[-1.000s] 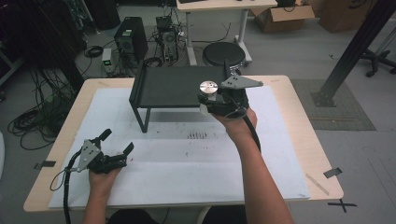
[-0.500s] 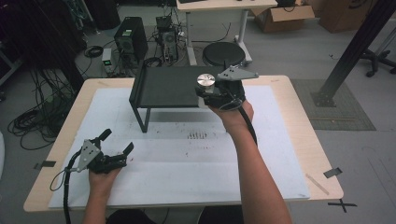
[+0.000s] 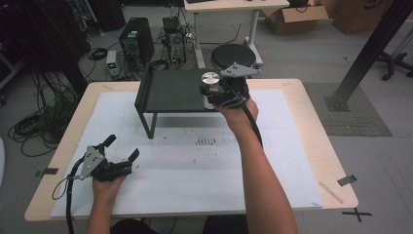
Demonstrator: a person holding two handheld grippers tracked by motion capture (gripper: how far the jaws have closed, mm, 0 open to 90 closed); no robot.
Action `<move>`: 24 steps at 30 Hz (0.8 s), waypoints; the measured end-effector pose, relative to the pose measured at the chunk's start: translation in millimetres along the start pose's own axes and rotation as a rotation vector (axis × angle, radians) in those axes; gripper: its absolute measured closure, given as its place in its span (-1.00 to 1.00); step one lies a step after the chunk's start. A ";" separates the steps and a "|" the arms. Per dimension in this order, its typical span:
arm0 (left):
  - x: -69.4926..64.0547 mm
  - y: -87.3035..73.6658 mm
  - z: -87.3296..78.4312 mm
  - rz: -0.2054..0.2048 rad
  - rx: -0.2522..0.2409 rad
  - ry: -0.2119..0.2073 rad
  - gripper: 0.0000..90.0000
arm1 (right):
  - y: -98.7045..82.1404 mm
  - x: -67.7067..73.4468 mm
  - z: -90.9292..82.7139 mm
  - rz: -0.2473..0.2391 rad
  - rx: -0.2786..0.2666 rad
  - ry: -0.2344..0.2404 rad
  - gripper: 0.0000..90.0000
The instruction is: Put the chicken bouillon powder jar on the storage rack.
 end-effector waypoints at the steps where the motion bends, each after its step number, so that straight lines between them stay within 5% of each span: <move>1: 0.0 0.0 0.0 0.000 0.000 0.000 -0.99 | 0.0 -0.1 1.8 0.000 0.001 0.000 -0.04; 24: 0.5 -0.1 0.0 -0.002 0.001 0.001 -1.00 | -6.9 -6.8 27.8 0.018 0.045 -0.029 -0.04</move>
Point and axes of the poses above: each handheld gripper's, and its own axes: z roughly forward along the jaws, y roughly out of its top, x roughly to its left, the point moved 10 cm from there along z, roughly forward along the jaws, and after that the axes turned 11 degrees about -y, right-handed, at the moved point
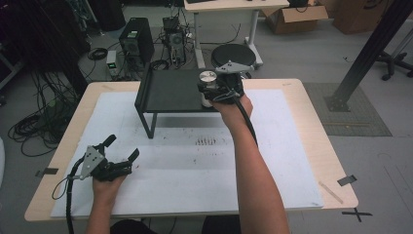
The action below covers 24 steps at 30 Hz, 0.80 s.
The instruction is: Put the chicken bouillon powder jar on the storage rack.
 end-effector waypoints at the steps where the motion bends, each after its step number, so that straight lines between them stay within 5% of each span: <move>1: 0.0 0.0 0.0 0.000 0.000 0.000 -1.00 | -0.6 -0.4 0.6 0.000 0.003 -0.002 -0.05; 24: 0.5 -0.2 0.2 -0.004 0.002 0.000 -1.00 | -2.1 -1.1 3.6 0.001 0.002 0.011 -0.05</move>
Point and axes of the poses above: each handheld gripper's, and its own axes: z roughly forward along the jaws, y roughly out of its top, x roughly to its left, the point moved 10 cm from there along z, roughly forward along the jaws, and after that the axes turned 11 degrees about -y, right-handed, at the moved point
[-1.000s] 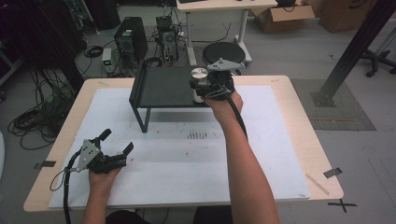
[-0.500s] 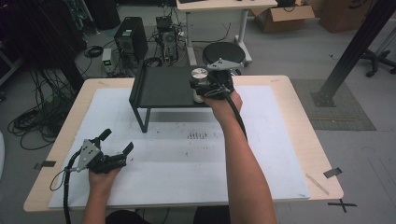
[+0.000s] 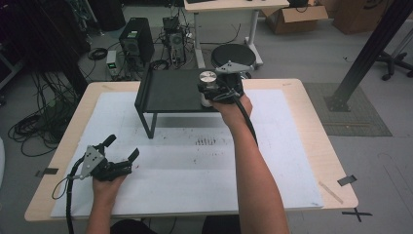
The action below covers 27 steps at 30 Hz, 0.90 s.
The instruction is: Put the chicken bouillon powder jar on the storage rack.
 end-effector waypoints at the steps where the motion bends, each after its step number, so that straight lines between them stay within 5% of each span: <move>1: 0.0 0.0 0.0 0.000 -0.001 0.000 -1.00 | 0.0 0.0 -0.1 0.000 0.000 0.000 -0.05; 27: -0.4 0.0 0.0 0.003 0.000 -0.001 -0.99 | -3.0 -7.8 -15.0 0.029 0.001 -0.038 -0.45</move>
Point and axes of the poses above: each handheld gripper's, and its own axes: z roughly forward along the jaws, y roughly out of its top, x roughly to its left, the point moved 10 cm from there along z, roughly forward along the jaws, and after that the axes turned 11 degrees about -y, right-handed, at the moved point
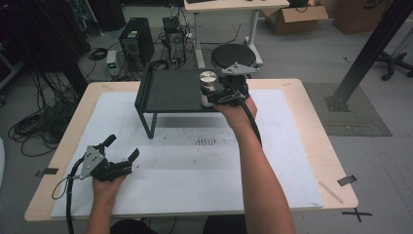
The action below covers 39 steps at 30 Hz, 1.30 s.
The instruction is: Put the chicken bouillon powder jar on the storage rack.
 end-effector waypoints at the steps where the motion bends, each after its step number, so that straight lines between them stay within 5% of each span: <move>1: 0.1 0.0 0.1 -0.001 0.000 0.000 -1.00 | -0.3 -0.6 -1.7 -0.005 -0.002 -0.003 -0.46; 39: 0.0 -0.3 0.3 -0.001 0.005 -0.002 -1.00 | -16.1 -3.6 -59.1 -0.008 -0.086 0.002 -0.61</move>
Point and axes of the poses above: each handheld gripper's, and its own axes: z roughly forward along the jaws, y roughly out of its top, x roughly to its left, the point moved 10 cm from there along z, roughly forward along the jaws, and after that the axes turned 11 degrees about -y, right-handed, at the moved point
